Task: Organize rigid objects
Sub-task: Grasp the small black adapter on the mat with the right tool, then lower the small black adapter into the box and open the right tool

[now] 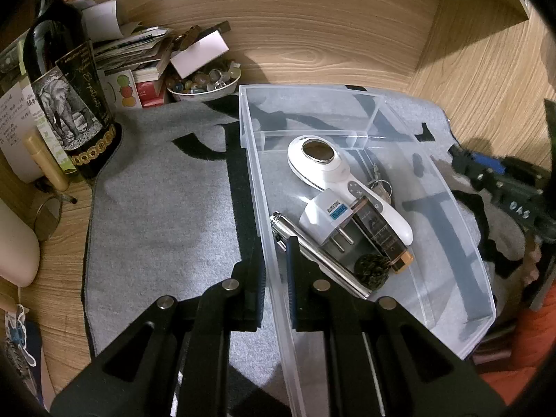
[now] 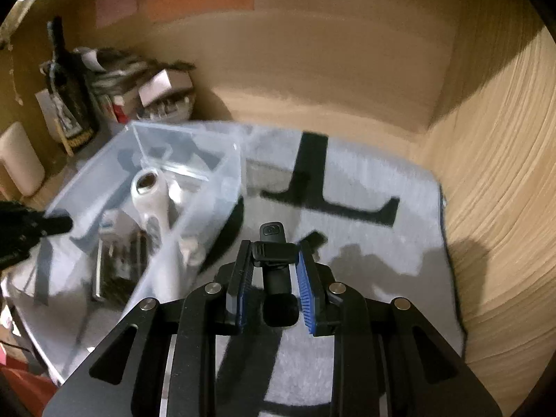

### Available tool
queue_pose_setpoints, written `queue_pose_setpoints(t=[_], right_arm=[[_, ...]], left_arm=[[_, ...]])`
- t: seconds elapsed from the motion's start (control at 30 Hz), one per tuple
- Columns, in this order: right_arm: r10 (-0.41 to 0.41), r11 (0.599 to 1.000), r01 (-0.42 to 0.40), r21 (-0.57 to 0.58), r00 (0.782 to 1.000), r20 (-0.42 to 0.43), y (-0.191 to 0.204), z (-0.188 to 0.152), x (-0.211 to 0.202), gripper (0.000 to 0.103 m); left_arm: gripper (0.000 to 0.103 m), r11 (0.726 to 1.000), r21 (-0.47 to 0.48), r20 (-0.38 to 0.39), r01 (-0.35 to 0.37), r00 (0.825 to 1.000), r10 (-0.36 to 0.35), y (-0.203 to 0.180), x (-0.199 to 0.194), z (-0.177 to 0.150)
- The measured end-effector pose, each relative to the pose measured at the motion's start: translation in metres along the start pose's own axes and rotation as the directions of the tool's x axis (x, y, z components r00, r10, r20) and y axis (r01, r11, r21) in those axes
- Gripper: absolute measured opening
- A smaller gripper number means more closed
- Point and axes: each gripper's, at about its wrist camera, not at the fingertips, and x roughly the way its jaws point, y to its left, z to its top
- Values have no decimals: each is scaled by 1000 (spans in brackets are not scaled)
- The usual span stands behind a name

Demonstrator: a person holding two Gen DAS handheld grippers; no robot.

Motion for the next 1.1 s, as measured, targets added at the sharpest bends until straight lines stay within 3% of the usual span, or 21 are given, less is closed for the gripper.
queue_pose_setpoints(t=[0.23,0.47,0.77,1.1], right_arm=[[39,999,-36,-33,996,83,16,15,-19,22],[105,992,-97,-77,989,103,39,21,-20,22],[191,977,-188,-97,981,31,68,18,4,22],[229,964,-240,-118,969,-96,92,8,38,22]], left_arm=[[9,1000,1,1,0,1000,0,0,0,0],[9,1000,0,2,0,1000,0,0,0,1],[9,1000,2,7,-3,1000,3,0,-1,0],[9,1000,-2,11,8,1000,-8,1,-2,-1]])
